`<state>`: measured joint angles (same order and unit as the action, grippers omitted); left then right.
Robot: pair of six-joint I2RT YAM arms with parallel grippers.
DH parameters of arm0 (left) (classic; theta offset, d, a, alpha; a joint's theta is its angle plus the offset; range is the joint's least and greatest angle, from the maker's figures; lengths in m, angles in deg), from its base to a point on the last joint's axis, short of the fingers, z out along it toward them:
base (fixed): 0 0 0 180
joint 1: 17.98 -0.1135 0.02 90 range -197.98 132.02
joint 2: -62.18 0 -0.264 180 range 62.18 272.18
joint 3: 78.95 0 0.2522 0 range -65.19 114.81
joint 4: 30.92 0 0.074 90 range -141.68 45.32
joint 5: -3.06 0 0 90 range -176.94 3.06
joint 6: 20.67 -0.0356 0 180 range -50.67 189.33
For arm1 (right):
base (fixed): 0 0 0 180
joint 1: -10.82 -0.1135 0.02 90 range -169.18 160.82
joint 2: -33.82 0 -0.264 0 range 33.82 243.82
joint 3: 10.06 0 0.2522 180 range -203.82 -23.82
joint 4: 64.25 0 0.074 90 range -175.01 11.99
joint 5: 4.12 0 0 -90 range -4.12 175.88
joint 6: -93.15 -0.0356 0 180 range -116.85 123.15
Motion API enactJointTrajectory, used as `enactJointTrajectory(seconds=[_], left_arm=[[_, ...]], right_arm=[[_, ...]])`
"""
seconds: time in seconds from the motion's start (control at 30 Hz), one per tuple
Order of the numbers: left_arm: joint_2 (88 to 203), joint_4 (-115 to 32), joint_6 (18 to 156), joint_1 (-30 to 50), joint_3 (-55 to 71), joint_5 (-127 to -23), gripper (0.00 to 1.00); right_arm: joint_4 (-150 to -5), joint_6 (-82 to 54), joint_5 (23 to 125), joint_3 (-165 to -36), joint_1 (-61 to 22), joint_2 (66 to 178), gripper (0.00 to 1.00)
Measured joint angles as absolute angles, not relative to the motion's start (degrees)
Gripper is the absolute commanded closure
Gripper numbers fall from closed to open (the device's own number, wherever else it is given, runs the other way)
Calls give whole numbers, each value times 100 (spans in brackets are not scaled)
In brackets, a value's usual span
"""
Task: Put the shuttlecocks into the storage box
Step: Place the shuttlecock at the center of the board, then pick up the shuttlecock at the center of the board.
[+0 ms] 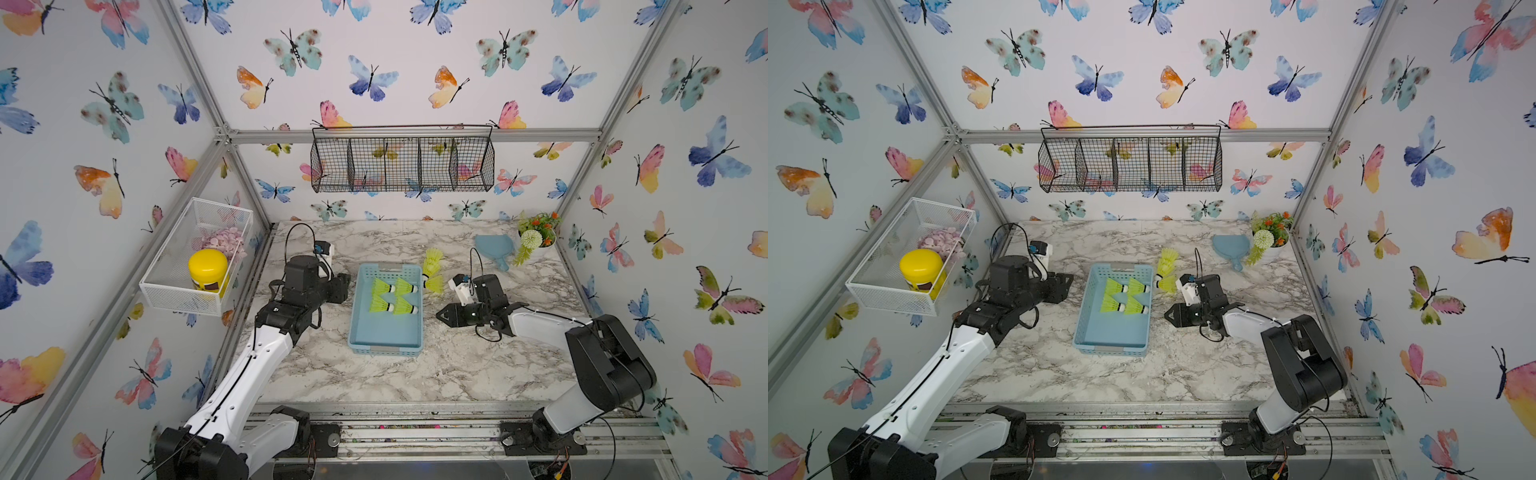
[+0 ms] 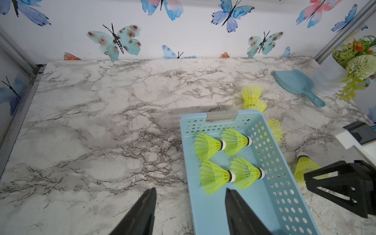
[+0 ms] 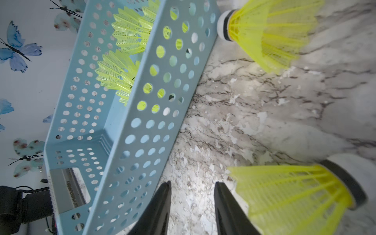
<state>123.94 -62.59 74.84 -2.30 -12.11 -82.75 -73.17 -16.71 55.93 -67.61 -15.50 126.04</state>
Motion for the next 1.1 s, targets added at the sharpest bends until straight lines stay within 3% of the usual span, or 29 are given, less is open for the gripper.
enactJointTrajectory(seconds=[0.37,0.53,0.73,1.1], left_arm=[[12407,-6248,7495,-252,-1211,-7827,41],[12540,-6067,7845,-245,-1219,-6918,42],[12730,-5770,8394,89,-1254,-6113,42],[13176,-5656,8907,797,-968,-5751,42]], right_arm=[[-7195,-1520,5090,-6849,-1622,11828,52],[-7309,-1520,6207,-6844,-1614,11293,50],[-7687,-1299,7228,-6816,-1502,11426,48],[-7947,-656,7866,-6792,-1152,12032,44]])
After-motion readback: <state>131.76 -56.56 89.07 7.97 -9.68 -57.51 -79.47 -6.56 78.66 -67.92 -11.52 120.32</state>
